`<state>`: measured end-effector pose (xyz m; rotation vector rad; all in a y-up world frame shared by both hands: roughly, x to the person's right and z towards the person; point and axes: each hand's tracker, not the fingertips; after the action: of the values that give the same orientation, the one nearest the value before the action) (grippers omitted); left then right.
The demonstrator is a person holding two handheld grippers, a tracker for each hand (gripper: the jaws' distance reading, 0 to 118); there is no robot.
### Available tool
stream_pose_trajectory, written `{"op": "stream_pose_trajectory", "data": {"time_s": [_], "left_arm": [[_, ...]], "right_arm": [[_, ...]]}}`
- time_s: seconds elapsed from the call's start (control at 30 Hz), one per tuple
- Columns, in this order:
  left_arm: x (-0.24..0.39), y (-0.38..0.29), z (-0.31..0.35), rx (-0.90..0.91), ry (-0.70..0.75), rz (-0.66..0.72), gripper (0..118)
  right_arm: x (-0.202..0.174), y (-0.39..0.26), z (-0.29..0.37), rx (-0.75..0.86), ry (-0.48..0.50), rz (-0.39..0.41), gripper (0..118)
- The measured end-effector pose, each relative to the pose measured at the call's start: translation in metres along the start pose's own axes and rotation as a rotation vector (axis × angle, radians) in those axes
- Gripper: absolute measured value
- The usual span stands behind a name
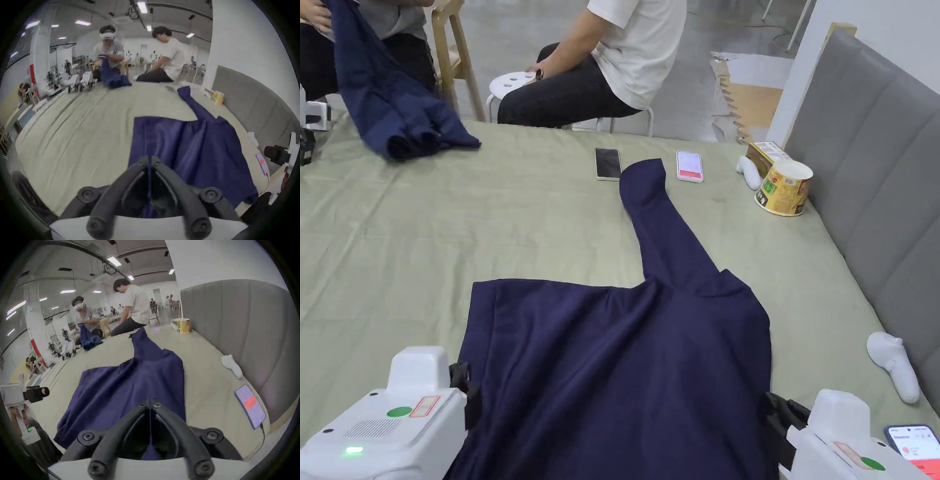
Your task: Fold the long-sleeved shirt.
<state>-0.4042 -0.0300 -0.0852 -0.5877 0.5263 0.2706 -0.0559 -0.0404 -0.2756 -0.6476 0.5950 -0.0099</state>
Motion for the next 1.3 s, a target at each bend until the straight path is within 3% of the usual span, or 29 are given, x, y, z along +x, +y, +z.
{"op": "stream_pose_trajectory", "data": {"time_s": [0.1,0.13,0.17,0.2,0.23,0.27,0.3,0.33,0.4,0.47,0.63,0.67,0.7,0.77,0.8,0.83,0.97,1.0,1.1,1.13,1.3], "left_arm": [[0.009,0.016,-0.027,-0.03,-0.041,0.028,3],[0.013,0.02,-0.037,-0.034,-0.052,0.012,3],[0.015,0.023,-0.048,-0.038,-0.05,0.007,3],[0.017,0.026,-0.057,-0.043,-0.052,0.008,3],[0.017,0.029,-0.067,-0.052,-0.062,0.011,3],[0.017,0.031,-0.077,-0.065,-0.067,0.016,3],[0.018,0.032,-0.085,-0.073,-0.07,0.016,3],[0.019,0.033,-0.093,-0.079,-0.076,0.01,3],[0.02,0.034,-0.11,-0.09,-0.082,0.001,3],[0.021,0.033,-0.124,-0.106,-0.097,0.006,3],[0.021,0.025,-0.15,-0.15,-0.106,0.014,3],[0.021,0.023,-0.154,-0.159,-0.108,0.013,3],[0.02,0.022,-0.157,-0.167,-0.107,0.011,3],[0.018,0.02,-0.161,-0.178,-0.105,0.006,3],[0.017,0.02,-0.162,-0.183,-0.104,0.006,3],[0.014,0.02,-0.162,-0.187,-0.107,0.005,3],[0.001,0.026,-0.169,-0.193,-0.103,-0.001,5],[-0.005,0.033,-0.175,-0.203,-0.11,0.011,15],[-0.023,0.071,-0.21,-0.265,-0.099,0.079,97],[-0.031,0.086,-0.226,-0.3,-0.097,0.1,110],[-0.057,0.122,-0.291,-0.441,-0.057,0.144,106]], "right_arm": [[-0.006,0.015,-0.027,0.003,0.016,0.016,0],[-0.004,0.022,-0.04,0.002,0.007,0.04,11],[0.0,0.032,-0.057,0.002,-0.001,0.027,38],[0.004,0.042,-0.071,-0.005,-0.003,0.017,79],[0.011,0.057,-0.092,-0.039,0.028,0.004,79],[0.02,0.072,-0.117,-0.086,0.024,-0.004,90],[0.024,0.086,-0.136,-0.125,-0.014,0.01,109],[0.028,0.103,-0.155,-0.104,-0.012,0.021,118],[0.035,0.131,-0.196,-0.12,-0.047,0.091,118],[0.044,0.159,-0.243,-0.185,-0.045,0.113,118],[0.058,0.176,-0.339,-0.379,-0.07,0.099,115],[0.058,0.173,-0.354,-0.424,-0.056,0.09,107],[0.06,0.171,-0.364,-0.459,-0.05,0.08,91],[0.059,0.164,-0.38,-0.548,-0.081,0.073,27],[0.059,0.159,-0.384,-0.587,-0.069,0.066,9],[0.057,0.159,-0.381,-0.555,-0.036,0.07,1],[0.052,0.168,-0.369,-0.494,-0.017,0.097,1],[0.053,0.168,-0.367,-0.489,-0.021,0.086,1],[0.054,0.166,-0.357,-0.473,-0.01,0.058,1],[0.054,0.164,-0.356,-0.475,-0.012,0.058,1],[0.051,0.153,-0.356,-0.487,-0.012,0.07,1]]}}
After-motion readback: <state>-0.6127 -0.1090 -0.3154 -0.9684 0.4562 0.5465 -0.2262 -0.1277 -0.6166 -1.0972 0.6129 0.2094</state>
